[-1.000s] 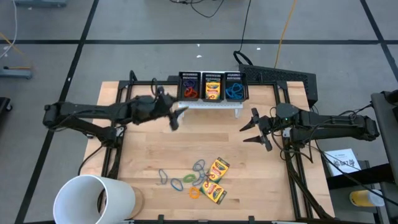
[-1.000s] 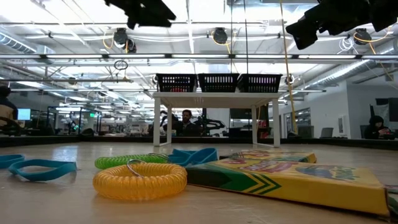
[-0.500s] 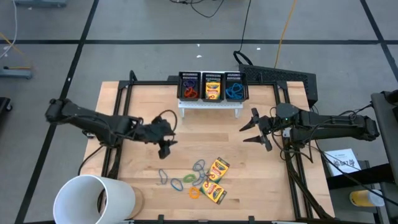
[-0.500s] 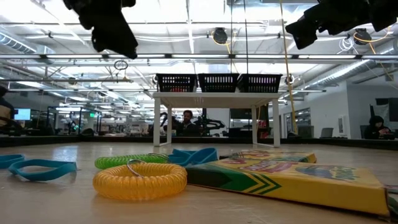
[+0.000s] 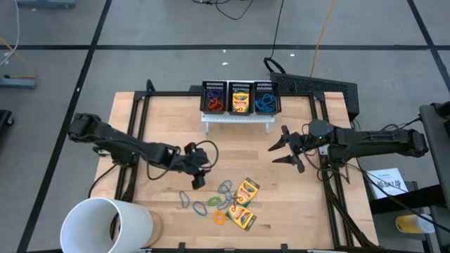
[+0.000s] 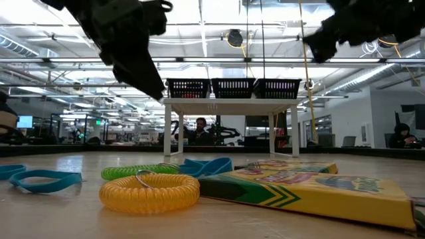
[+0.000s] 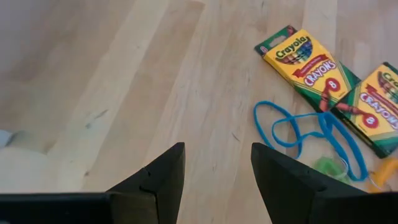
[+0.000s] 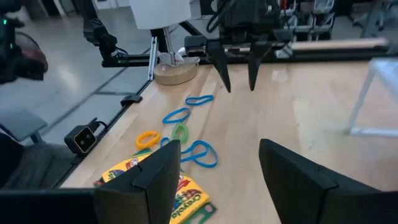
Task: Pick & Place Office Desk Supplies
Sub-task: Put the crayon box into the middle black bin on the shelf
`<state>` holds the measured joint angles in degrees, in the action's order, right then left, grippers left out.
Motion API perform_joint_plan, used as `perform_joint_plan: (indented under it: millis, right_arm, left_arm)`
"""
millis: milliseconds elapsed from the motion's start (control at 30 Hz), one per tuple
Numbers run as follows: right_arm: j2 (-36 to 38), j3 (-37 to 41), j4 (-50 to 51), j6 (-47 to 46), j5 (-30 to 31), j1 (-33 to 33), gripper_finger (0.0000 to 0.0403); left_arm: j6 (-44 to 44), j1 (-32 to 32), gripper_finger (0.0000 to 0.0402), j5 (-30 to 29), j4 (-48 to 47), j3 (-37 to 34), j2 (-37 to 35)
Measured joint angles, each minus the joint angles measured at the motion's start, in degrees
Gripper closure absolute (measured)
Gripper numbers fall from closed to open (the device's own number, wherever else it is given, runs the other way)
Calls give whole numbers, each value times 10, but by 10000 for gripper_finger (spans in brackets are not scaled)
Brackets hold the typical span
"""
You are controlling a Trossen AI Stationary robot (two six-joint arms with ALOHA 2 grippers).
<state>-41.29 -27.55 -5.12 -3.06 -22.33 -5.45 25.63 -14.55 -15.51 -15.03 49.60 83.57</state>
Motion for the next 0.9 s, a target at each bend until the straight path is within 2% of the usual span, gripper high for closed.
perform_joint_plan:
  millis: [133,267,367,567,900]
  right_arm:
    - [-34,70,-103,-89,0,0,195]
    - [-81,113,-114,-199,4,0,195]
    - [-128,110,-123,-245,15,19,195]
    - [-221,63,-135,-239,12,68,195]
    - [-377,15,-136,-239,-3,74,195]
  left_arm:
    - [0,5,211,10,44,0,34]
    - [-27,15,211,40,88,0,62]
    - [-55,26,210,51,110,0,75]
    - [-64,50,210,56,156,1,87]
    - [-42,59,211,130,270,2,114]
